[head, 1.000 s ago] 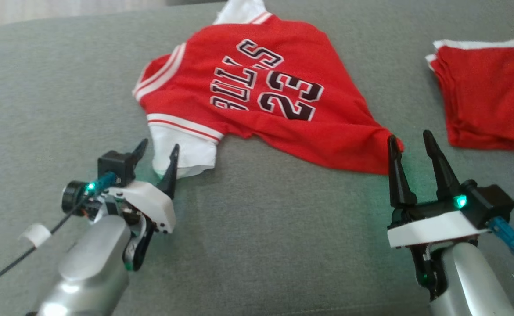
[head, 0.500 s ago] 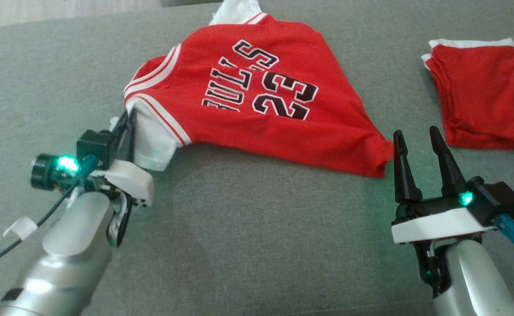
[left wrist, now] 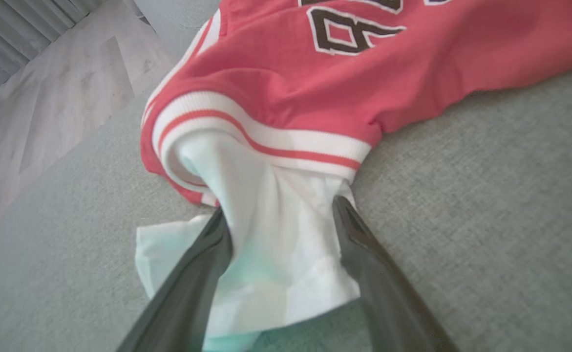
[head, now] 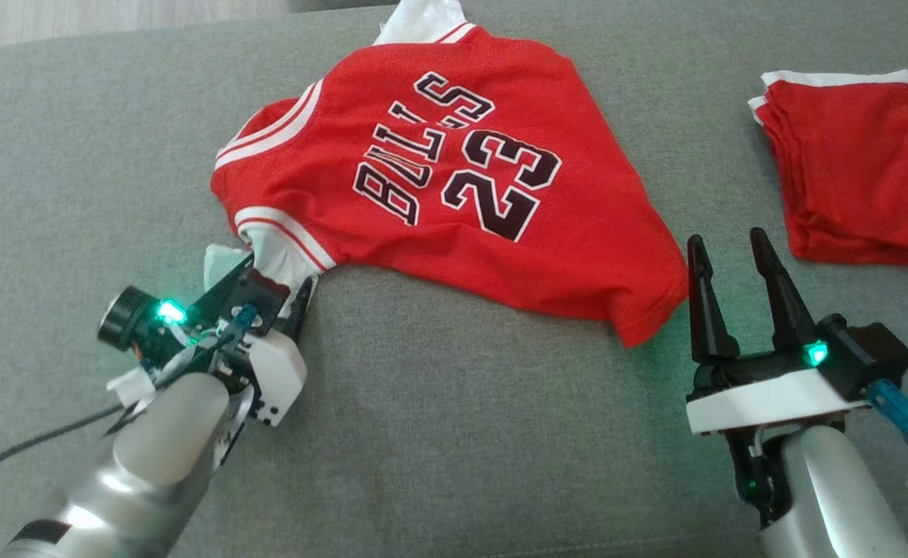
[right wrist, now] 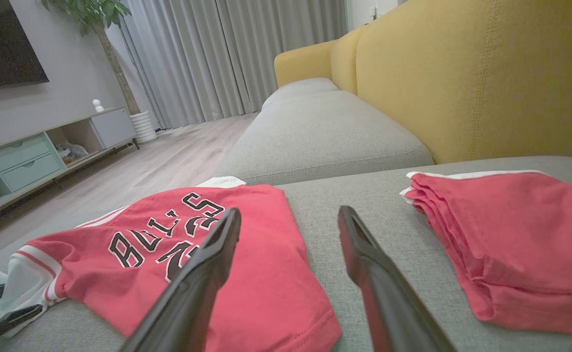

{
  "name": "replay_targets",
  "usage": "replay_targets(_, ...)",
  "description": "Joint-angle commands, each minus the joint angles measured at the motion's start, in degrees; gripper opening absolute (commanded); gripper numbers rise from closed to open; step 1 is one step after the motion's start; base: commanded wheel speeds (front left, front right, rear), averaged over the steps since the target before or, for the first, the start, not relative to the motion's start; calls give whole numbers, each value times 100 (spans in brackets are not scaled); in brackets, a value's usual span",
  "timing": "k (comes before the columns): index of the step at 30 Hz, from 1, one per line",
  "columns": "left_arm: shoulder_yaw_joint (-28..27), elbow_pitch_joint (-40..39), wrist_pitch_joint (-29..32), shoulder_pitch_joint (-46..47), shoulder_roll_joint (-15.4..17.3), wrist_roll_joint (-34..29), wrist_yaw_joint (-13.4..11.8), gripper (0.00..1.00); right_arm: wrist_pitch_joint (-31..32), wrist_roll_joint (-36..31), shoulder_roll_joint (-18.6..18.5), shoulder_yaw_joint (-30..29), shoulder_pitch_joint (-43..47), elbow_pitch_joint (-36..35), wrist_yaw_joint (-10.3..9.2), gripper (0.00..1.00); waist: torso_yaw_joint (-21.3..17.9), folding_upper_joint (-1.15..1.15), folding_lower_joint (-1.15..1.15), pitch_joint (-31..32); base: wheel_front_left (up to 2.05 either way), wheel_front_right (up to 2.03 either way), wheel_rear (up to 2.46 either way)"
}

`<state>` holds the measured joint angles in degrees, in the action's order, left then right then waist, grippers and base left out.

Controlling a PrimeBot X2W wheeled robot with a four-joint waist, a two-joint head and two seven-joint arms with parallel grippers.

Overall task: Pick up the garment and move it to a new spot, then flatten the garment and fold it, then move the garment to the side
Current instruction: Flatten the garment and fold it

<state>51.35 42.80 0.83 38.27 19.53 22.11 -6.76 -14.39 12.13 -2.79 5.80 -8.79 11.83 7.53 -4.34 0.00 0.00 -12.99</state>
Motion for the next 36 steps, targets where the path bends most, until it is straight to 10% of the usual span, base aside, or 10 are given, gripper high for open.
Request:
replay_targets(1, -198, -45, -41, 132, 160, -17, -45, 100, -61, 42, -9, 139, -97, -150, -4, 100, -18, 0, 0, -6, 0, 0, 0)
replay_targets(24, -2011, -2448, -1574, -1681, 215, 1211, -1211, 100, -61, -74, -9, -12, 257, -28, -4, 100, 740, 0, 0, 675, 0, 0, 0)
replay_targets(36, -2090, -2906, -1582, -1863, 21, 961, -1166, 100, 903, -528, -9, -923, -712, 550, -4, 100, 1076, 0, 0, 194, 0, 0, 0)
